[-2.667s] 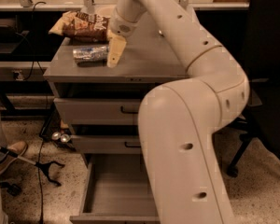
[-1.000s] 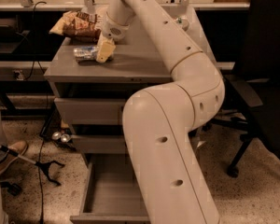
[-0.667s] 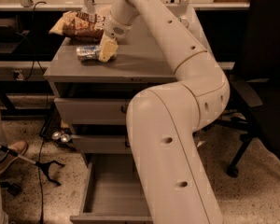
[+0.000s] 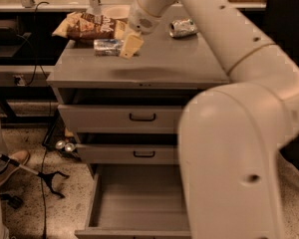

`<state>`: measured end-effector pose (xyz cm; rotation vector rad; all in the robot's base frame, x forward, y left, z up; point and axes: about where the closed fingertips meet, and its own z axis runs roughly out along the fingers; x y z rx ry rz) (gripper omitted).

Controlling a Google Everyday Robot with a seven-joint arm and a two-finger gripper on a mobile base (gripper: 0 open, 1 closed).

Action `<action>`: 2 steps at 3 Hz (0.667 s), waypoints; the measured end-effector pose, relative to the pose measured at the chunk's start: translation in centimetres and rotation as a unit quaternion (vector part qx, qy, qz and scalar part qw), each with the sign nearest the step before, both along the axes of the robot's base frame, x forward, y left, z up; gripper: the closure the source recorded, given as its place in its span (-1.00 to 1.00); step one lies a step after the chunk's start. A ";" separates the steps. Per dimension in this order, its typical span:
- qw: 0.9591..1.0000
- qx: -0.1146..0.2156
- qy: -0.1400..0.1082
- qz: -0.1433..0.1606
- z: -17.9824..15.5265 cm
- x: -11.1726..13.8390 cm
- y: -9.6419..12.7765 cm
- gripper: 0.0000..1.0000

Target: Place redbull can into bottom drawer

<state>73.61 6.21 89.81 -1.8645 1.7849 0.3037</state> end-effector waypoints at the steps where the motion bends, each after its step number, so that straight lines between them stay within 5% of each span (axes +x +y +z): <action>1: 1.000 0.009 -0.003 0.000 1.4 -4.3 -2.5 1.00; 2: 1.000 -0.007 0.024 0.007 -1.2 -6.6 -3.1 1.00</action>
Offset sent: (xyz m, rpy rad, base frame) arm -0.0473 -0.0271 0.0133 0.0164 -0.0020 0.0008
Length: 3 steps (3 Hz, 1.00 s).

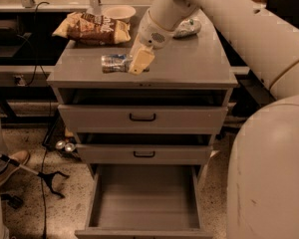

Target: Place redbull can into bottom drawer

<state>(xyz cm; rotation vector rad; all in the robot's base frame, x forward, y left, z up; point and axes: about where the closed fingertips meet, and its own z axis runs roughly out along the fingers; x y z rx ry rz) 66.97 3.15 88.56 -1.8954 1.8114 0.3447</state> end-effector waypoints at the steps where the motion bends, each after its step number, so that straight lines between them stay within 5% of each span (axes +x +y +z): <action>1: 1.000 -0.002 0.001 -0.003 -0.2 -0.1 -0.2 1.00; 3: 0.998 0.009 0.031 -0.059 -2.2 -7.3 -3.6 1.00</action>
Offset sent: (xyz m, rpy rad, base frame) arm -0.0967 -0.0527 -0.0443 -0.0357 0.1309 -0.1343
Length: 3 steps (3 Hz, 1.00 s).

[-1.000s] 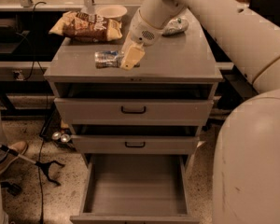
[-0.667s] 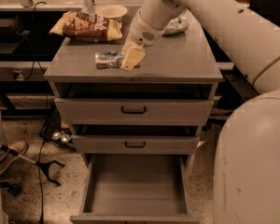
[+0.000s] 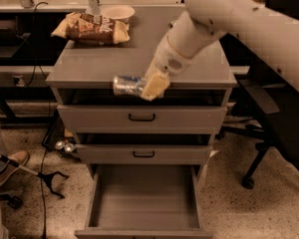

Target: Place redbull can into bottom drawer

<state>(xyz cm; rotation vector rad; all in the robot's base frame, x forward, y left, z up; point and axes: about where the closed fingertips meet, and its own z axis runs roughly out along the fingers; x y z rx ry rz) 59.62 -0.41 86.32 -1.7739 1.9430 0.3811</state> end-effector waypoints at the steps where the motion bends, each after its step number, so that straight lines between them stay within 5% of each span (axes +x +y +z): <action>1: 0.999 0.019 0.033 -0.027 -4.6 -4.0 -1.2 1.00; 2: 0.995 0.041 0.073 -0.048 -12.4 -6.7 -1.2 1.00; 3: 0.995 0.040 0.074 -0.047 -12.3 -6.7 -1.2 1.00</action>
Offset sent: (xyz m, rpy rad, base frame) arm -0.0813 -0.0051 -0.2531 0.1953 0.3088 -0.1327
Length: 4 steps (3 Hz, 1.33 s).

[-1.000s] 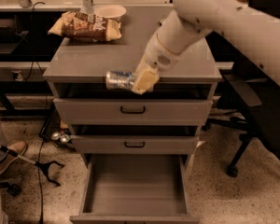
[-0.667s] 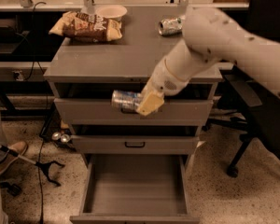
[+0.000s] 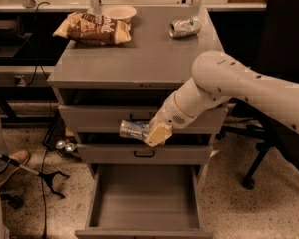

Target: Place redbull can into bottom drawer

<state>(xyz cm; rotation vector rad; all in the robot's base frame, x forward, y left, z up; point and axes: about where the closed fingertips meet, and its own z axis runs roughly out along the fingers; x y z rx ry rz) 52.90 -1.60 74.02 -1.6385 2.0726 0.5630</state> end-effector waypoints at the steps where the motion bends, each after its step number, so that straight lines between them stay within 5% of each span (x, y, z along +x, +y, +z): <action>1: 1.000 0.008 0.008 -0.001 -1.0 -0.3 -0.1 1.00; 4: 0.994 0.090 0.051 -0.040 -17.9 -3.4 -0.8 1.00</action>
Offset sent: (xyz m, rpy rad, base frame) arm -0.0250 -0.0163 -0.1216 0.1222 0.0640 -0.0430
